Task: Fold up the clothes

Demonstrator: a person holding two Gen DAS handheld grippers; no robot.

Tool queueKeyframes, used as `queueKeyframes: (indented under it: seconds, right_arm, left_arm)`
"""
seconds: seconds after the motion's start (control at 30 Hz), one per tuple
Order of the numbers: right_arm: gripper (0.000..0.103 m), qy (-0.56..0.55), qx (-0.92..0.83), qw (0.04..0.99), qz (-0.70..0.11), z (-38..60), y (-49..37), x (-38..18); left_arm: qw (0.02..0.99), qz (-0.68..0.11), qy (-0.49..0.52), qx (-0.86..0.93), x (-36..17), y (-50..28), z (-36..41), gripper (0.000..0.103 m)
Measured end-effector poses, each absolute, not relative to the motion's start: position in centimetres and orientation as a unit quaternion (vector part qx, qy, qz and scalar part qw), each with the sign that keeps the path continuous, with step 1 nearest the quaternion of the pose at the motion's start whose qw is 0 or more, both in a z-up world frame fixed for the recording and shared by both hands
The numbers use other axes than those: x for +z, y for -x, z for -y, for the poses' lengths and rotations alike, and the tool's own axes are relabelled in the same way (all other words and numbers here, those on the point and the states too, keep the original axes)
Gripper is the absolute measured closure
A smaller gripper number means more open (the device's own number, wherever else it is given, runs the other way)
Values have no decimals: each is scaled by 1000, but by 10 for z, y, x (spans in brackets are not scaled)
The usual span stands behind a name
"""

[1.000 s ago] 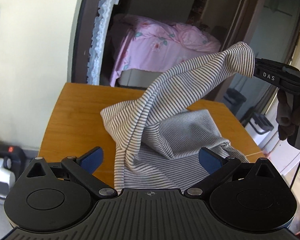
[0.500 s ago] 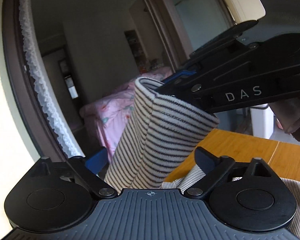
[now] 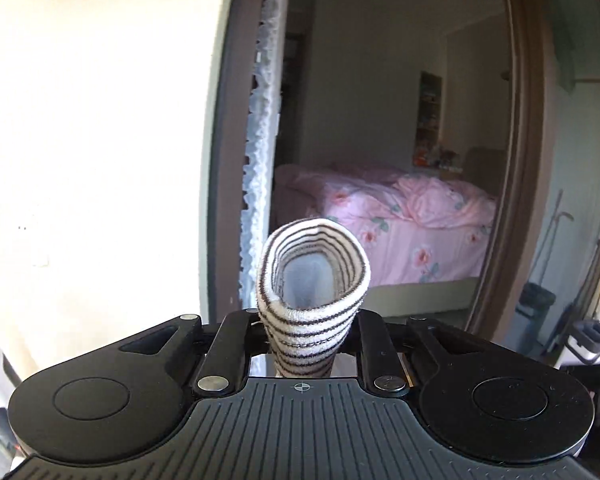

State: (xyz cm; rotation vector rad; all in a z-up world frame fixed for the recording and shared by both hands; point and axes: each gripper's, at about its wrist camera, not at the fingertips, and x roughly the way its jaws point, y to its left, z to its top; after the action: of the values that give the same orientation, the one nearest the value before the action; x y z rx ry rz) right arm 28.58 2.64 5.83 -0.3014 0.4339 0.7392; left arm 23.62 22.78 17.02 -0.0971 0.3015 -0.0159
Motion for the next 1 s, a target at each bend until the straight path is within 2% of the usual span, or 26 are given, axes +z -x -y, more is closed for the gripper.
queueKeyframes:
  seconds: [0.1,0.2,0.3,0.37,0.53,0.7,0.83,1.0]
  right_arm:
    - [55,187,388,873,-228,-78,-280,25]
    - [56,229,386,863,-229,-119,-288,2]
    - [96,218,362,879,-222,-116,-300,6]
    - [96,172,334,901,-215,-90,-308,23]
    - [96,34,167,973,-158,76,-326,108]
    - [96,7,40,994,-99,171,-308,161]
    - [96,21,72,992,-101,153,-304,163]
    - [96,37,169,975,-137,70,-315,133]
  left_arm:
    - [983,-168,66,15,160,-234,-251,86]
    - [979,-186,79,22,150,-240,-263,86]
    - [978,-190,86,18,151,-246,-269,88]
    - [979,-187,85,14,152,-246,-270,89]
    - [980,-177,94,-1,158,-247,-271,89]
    - [980,-166,104,-21,162,-253,-267,89]
    - [980,-164,108,-31,163,-258,-262,89]
    - [980,-166,104,-28,165,-256,-261,89]
